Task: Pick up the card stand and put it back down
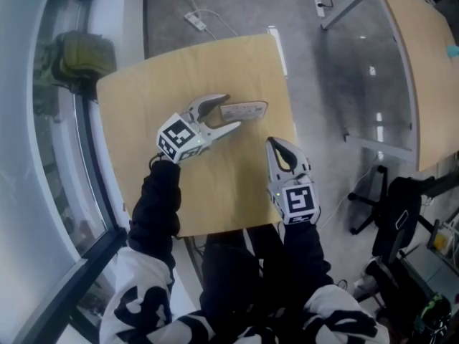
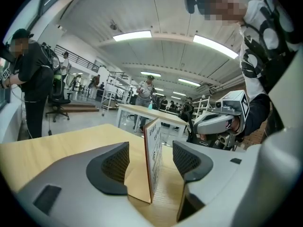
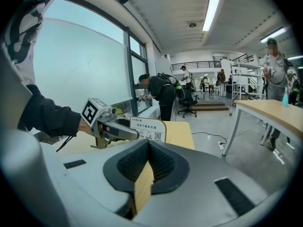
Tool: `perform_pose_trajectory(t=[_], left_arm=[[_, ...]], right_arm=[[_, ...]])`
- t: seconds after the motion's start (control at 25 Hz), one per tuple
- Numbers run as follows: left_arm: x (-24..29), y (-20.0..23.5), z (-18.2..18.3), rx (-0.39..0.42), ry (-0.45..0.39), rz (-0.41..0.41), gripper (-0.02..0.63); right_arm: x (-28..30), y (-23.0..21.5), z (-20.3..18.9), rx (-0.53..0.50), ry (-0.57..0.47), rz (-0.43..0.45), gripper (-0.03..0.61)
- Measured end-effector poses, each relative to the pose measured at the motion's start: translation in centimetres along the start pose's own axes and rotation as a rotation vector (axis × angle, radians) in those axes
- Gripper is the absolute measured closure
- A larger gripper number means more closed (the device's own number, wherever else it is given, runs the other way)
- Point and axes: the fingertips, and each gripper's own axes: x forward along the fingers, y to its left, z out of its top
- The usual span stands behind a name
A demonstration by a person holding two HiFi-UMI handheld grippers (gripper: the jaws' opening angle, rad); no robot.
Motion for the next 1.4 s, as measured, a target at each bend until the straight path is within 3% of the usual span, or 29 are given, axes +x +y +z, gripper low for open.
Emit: perform_pose_trajectory(t=[0.48,0.64,0.84,1.12,1.4], left_arm=[[3.3,-0.8,1.1,-0.018,-0.043,-0.152,0.485],[3.6,-1.6,1.5,-0.009,-0.036,-0.194,0.577],[4.0,-2.5,1.2,0.008,-0.004,-0.206,0.589],[3.3,-4.8,2.3,-0.053,0.022,-0.193,0.591],[1.4,-8.2,5.3,-0.121,0.044,-0.066,0.591]], right_arm=[[2.1,-0.6,0.4,0.058,0.007,0.034,0.555],[2.4,-0.4,0.6,0.064,0.009,0.042,0.555],[2.3,-0.7,1.1,0.080,0.002,0.040,0.555],[0.9,-0.1,3.4,0.071,-0.025,0.033,0.555],[-4.3,-0.1,7.7,0.076,-0.079,-0.015,0.555]])
